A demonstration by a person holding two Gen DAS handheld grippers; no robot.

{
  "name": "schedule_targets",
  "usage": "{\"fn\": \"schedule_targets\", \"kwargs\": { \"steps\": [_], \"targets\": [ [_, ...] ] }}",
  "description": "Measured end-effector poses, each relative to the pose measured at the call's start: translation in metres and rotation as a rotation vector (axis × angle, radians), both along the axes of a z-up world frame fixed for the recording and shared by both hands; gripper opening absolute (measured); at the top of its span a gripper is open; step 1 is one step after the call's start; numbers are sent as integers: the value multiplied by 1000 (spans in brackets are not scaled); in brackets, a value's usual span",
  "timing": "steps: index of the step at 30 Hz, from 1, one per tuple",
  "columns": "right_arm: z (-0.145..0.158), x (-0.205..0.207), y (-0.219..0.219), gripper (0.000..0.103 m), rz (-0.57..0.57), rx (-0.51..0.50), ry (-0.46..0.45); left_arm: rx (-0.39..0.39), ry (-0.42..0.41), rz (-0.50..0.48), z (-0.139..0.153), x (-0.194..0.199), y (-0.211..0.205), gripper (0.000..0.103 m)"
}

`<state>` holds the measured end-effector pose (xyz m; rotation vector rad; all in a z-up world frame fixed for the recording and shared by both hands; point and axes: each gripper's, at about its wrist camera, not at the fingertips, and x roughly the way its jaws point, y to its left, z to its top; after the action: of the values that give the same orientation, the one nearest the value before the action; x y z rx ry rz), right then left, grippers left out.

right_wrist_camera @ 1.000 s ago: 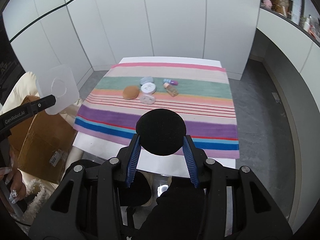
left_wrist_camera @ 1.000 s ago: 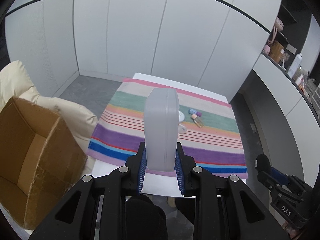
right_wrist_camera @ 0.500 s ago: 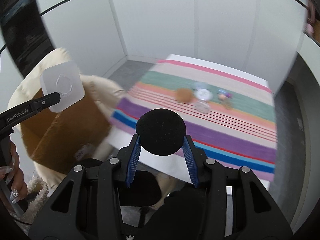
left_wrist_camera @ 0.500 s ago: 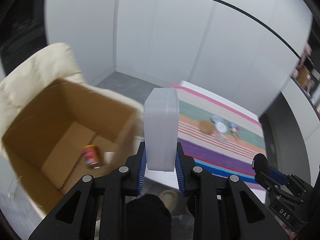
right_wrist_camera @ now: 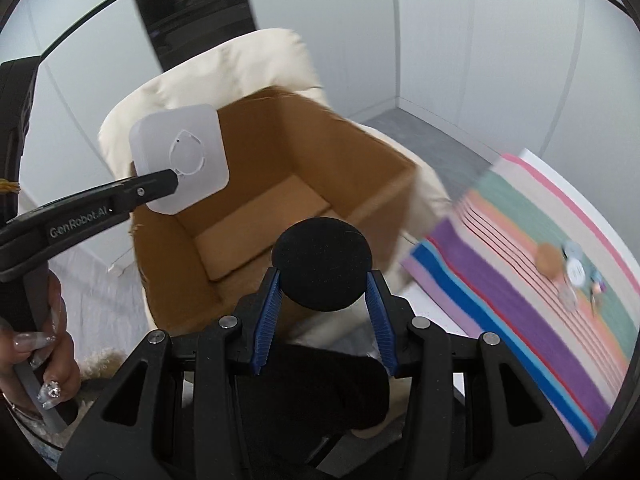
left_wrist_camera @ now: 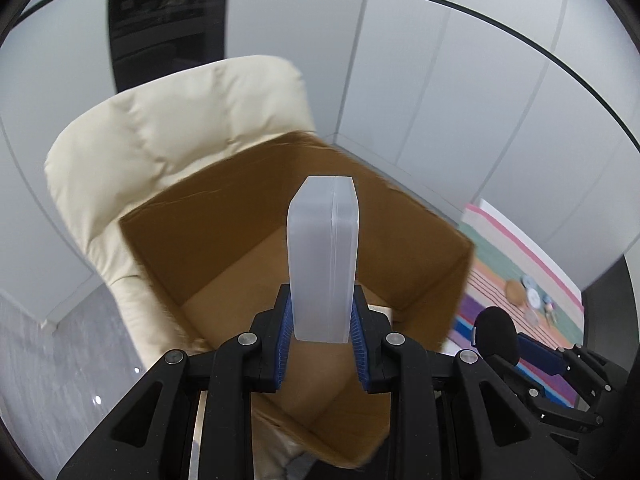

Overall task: Organize objects
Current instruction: 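Lift and carry the case and black sponge with both tools over the cardboard box, then open both tools to drop the case and black sponge into the box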

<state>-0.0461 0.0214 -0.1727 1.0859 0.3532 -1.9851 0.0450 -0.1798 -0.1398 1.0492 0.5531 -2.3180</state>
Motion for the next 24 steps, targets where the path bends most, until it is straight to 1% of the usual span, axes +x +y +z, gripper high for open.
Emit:
{"fn": "schedule_targets", "kwargs": {
  "steps": [4, 10, 11, 12, 13, 14, 15, 16, 17, 18, 21, 24],
  "targets": [
    [0, 0, -24, 45, 42, 14, 17, 28, 6, 26, -6, 1, -19, 27],
    [1, -13, -55, 45, 62, 32, 44, 51, -3, 31, -20, -24, -36, 27],
    [0, -18, -59, 46, 61, 33, 43, 55, -1, 34, -22, -28, -38, 28],
    [0, -23, -64, 51, 60, 34, 45, 61, 3, 37, -23, -32, -40, 28],
    [-1, -27, -69, 68, 58, 31, 48, 70, 10, 39, -24, -35, -43, 38],
    [-1, -31, -72, 82, 56, 30, 49, 81, 16, 41, -25, -38, -46, 49],
    [-2, -35, -77, 103, 52, 31, 54, 90, 22, 49, -25, -39, -50, 79],
    [-2, -37, -79, 103, 48, 27, 64, 91, 25, 58, -26, -41, -52, 100],
    [-2, -39, -81, 103, 49, 18, 75, 86, 36, 69, -25, -40, -54, 103],
    [-2, -42, -84, 103, 53, 15, 78, 79, 51, 69, -24, -40, -56, 103],
    [-6, -48, -88, 103, 47, 12, 80, 73, 27, 73, -29, -46, -61, 103],
    [-11, -54, -88, 103, 39, 5, 60, 100, 13, 77, -39, -48, -67, 103]
  ]
}}
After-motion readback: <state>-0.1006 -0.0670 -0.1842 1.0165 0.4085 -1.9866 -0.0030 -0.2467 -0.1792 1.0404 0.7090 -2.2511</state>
